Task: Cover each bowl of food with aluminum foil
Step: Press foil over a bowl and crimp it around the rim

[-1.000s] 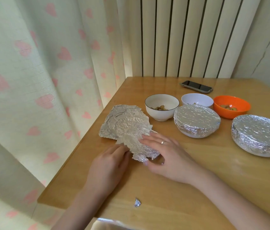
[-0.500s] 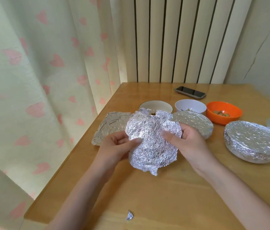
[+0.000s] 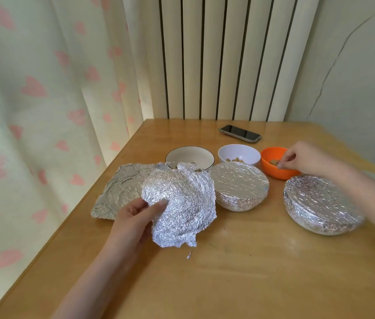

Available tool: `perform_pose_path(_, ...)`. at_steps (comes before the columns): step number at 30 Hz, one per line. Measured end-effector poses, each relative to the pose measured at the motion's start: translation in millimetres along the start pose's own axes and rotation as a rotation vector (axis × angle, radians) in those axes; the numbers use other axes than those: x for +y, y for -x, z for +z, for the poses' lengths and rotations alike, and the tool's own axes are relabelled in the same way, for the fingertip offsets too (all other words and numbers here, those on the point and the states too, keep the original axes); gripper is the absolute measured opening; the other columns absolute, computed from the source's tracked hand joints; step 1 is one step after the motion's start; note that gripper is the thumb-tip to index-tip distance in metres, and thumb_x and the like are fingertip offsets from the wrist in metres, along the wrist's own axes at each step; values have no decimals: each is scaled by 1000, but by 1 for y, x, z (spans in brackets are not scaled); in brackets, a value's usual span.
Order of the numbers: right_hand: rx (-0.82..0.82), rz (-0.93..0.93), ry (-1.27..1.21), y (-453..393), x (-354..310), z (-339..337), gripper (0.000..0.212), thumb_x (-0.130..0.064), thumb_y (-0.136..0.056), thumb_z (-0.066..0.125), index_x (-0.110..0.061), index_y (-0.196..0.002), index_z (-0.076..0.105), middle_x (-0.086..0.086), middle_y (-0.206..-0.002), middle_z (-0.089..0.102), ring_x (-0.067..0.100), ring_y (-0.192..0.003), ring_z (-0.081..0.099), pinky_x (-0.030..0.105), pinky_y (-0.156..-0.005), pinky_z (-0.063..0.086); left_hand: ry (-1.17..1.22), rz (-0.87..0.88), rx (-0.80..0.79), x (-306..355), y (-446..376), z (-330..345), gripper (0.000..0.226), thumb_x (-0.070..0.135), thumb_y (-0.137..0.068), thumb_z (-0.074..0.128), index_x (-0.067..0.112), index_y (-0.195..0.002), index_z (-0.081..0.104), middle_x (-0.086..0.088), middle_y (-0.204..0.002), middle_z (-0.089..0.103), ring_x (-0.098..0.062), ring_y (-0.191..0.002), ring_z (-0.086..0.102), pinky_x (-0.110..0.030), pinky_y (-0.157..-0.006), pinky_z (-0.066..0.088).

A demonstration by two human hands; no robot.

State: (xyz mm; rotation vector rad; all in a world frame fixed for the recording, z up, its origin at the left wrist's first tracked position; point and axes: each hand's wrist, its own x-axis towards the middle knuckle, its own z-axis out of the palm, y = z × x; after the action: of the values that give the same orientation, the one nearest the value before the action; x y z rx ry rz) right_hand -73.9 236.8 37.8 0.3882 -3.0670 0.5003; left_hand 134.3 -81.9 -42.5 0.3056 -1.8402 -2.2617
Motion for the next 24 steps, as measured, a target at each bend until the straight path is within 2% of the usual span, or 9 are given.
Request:
perform_pose_path(4, -8, -32, 146, -3, -6, 5, 18, -29, -75, 79, -26, -64, 65, -2, -75, 66, 18, -74, 59, 31, -66, 48, -16, -30, -29, -4, -3, -2, 62, 37, -62, 91, -6, -86, 53, -9, -70, 38, -18, -53, 31, -27, -48, 26)
perform_pose_path(6, -7, -12, 275, -6, -6, 14, 24, -25, -76, 78, -25, -64, 57, -3, -79, 62, 19, -79, 57, 35, -73, 51, 35, -45, -36, -1, -2, -2, 79, 42, -56, 92, -14, -98, 53, -13, -89, 47, -28, -71, 38, -36, -58, 31)
perform_pose_path(8, 23, -6, 350, -7, -6, 17, 26, -21, -82, 71, -21, -64, 52, -2, -82, 61, 21, -83, 57, 33, -69, 47, 79, -60, -19, 6, 1, -1, 90, 45, -50, 94, -15, -104, 54, -15, -101, 48, -33, -84, 38, -43, -65, 32)
perform_pose_path(12, 165, -1, 297, -1, -11, -9, 21, -23, -85, 68, -24, -72, 52, 8, -95, 66, 29, -91, 59, 36, -76, 49, 157, -67, 39, 16, 3, -6, 97, 44, -40, 97, -9, -112, 59, -20, -107, 57, -35, -83, 51, -41, -64, 50)
perform_pose_path(16, 385, -224, 151, 50, -37, -38, 17, -16, -82, 71, -22, -74, 57, -1, -80, 59, 24, -75, 50, 31, -63, 36, 220, -73, 44, 22, 10, -4, 58, 30, -62, 85, -4, -105, 65, -22, -105, 63, -30, -74, 61, -37, -61, 57)
perform_pose_path(18, 432, -423, 114, 96, -54, -45, 10, -15, -81, 70, -20, -78, 63, -15, -72, 48, 18, -68, 45, 32, -60, 37, 192, -31, 62, 24, 14, -2, 64, 35, -56, 91, 4, -103, 63, -19, -104, 57, -31, -77, 57, -36, -62, 54)
perform_pose_path(19, 432, -510, 100, 120, -63, -44, 10, -16, -81, 70, -24, -79, 63, -18, -70, 45, 14, -65, 44, 34, -58, 40, 180, -1, 77, 25, 16, -1, 67, 37, -55, 92, 5, -105, 62, -19, -104, 56, -32, -81, 55, -37, -65, 52)
perform_pose_path(22, 315, -640, 80, 181, -77, -23, 6, -32, -87, 55, -34, -82, 53, -21, -75, 50, 4, -64, 41, 35, -53, 43, 214, 66, 102, 31, 35, 1, 41, 20, -68, 80, 0, -102, 68, -19, -100, 70, -32, -89, 65, -41, -76, 55)
perform_pose_path(24, 256, -747, 84, 218, -77, -6, 8, -37, -87, 47, -33, -83, 52, -20, -81, 55, 4, -73, 48, 25, -57, 40, 183, 85, 80, 36, 53, 6, 41, 15, -70, 80, -3, -104, 68, -25, -105, 69, -32, -91, 66, -49, -84, 53)
